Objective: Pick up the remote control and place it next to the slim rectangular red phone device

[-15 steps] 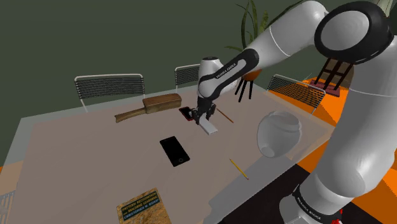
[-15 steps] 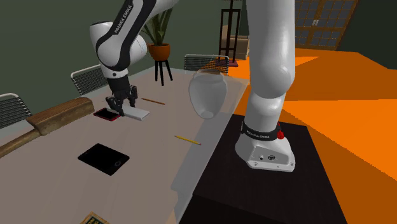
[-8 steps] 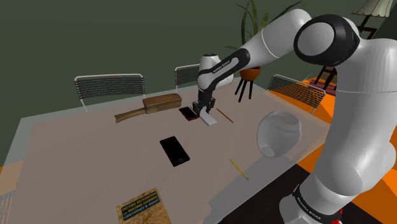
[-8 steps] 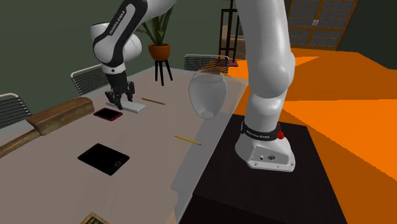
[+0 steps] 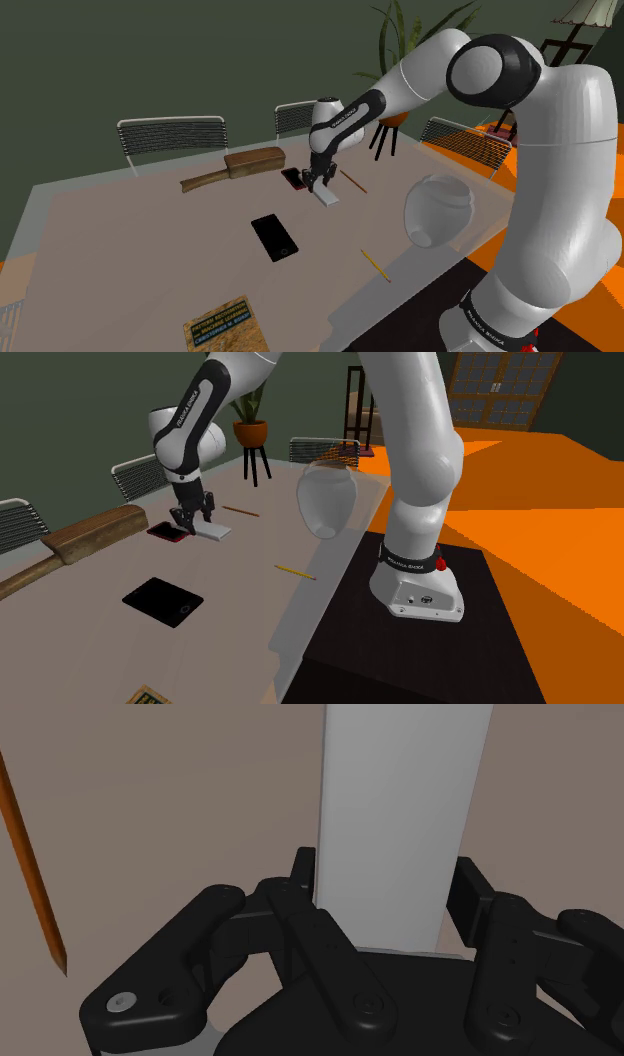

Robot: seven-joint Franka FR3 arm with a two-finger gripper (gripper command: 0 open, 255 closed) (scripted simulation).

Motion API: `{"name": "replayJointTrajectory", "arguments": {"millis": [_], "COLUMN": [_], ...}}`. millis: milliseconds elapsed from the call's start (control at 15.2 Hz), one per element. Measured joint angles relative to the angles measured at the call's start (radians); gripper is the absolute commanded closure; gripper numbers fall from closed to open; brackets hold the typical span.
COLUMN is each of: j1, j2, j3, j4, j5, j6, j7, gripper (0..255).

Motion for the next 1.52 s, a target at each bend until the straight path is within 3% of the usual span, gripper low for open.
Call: {"name": "replayJointTrajectory", "arguments": {"millis": [726, 792, 1188, 1518], "j1": [0.008, 0.008, 0.008, -0.003], "j2": [0.06, 0.06, 0.061, -0.019], "j3": [-0.011, -0.011, -0.011, 0.004], "j4": [0.003, 0.003, 0.003, -0.001], "j5": [-0.015, -0.015, -0.015, 0.005], "j6": [0.058, 0.058, 0.058, -0.017], "j7": [0.01, 0.01, 0.01, -0.004], "gripper": [255, 0, 0, 0]}}
